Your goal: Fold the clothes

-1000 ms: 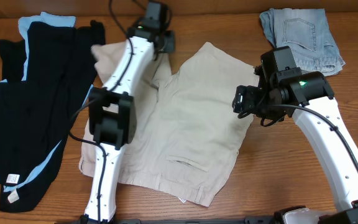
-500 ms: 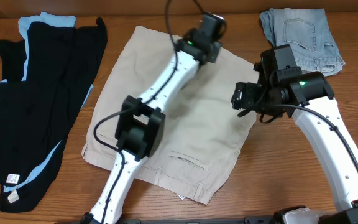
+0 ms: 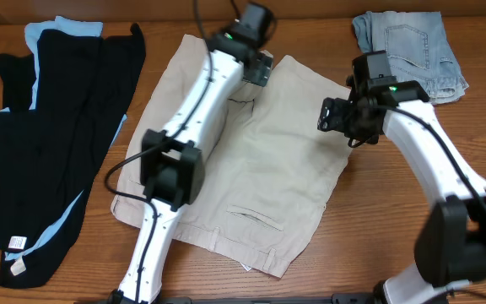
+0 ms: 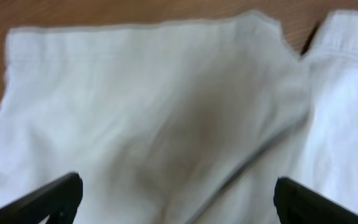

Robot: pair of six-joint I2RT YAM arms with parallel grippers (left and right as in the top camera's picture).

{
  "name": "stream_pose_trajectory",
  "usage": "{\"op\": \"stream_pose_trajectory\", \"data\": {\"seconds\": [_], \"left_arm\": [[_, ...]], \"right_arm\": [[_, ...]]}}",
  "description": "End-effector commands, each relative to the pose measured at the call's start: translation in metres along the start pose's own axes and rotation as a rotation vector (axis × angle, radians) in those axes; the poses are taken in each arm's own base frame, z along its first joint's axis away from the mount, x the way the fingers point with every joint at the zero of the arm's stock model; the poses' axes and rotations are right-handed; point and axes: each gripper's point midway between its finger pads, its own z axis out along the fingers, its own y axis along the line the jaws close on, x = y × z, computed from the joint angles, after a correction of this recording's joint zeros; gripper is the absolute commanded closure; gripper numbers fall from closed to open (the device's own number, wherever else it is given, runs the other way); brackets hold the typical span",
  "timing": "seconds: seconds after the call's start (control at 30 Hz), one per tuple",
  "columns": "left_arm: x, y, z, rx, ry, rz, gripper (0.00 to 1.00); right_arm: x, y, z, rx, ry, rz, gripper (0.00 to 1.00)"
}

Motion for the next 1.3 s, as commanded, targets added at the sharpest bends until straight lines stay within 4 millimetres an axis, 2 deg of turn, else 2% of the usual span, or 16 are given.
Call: {"op": "stream_pose_trajectory", "data": {"seconds": [0.0, 0.1, 0.2, 0.23, 0.33, 0.47, 0.63, 0.83, 1.0, 1.27], "left_arm": [[-0.023, 0.000, -0.096, 0.181, -0.079, -0.067, 0.00], [0.006, 0.000, -0.113, 0.257, 0.038, -0.085, 0.00], [0.039, 0.001, -0.116, 0.293, 0.182, -0.076, 0.00], [0.059, 0.004, -0.112, 0.286, 0.268, -0.082, 0.00], [0.086, 0.010, -0.102, 0.257, 0.392, -0.081, 0.00], [0.108, -0.012, -0.089, 0.373, 0.496, -0.080, 0.00], [0.156, -0.016, -0.066, 0.343, 0.669, -0.054, 0.00], [0.215, -0.027, -0.050, 0.304, 0.855, 0.005, 0.00], [0.243, -0.034, -0.041, 0.249, 0.906, 0.010, 0.01], [0.272, -0.016, -0.043, 0.099, 0.853, -0.057, 0.01]], "right_arm": [[-0.005, -0.014, 0.012, 0.032, 0.014, 0.028, 0.16], [-0.008, -0.016, 0.014, 0.031, 0.007, 0.033, 0.16], [-0.011, -0.012, 0.013, 0.013, -0.002, 0.022, 0.15], [-0.008, -0.006, 0.014, -0.011, 0.009, -0.003, 0.17], [-0.003, 0.011, 0.015, -0.066, 0.022, -0.091, 0.17], [-0.004, 0.029, 0.016, -0.084, -0.008, -0.178, 0.16], [-0.013, 0.031, 0.016, -0.082, -0.046, -0.187, 0.13], [-0.023, 0.022, 0.014, -0.082, -0.071, -0.159, 0.12], [-0.026, 0.018, 0.014, -0.079, -0.078, -0.172, 0.12], [-0.038, 0.021, 0.012, -0.090, -0.130, -0.184, 0.11]]}}
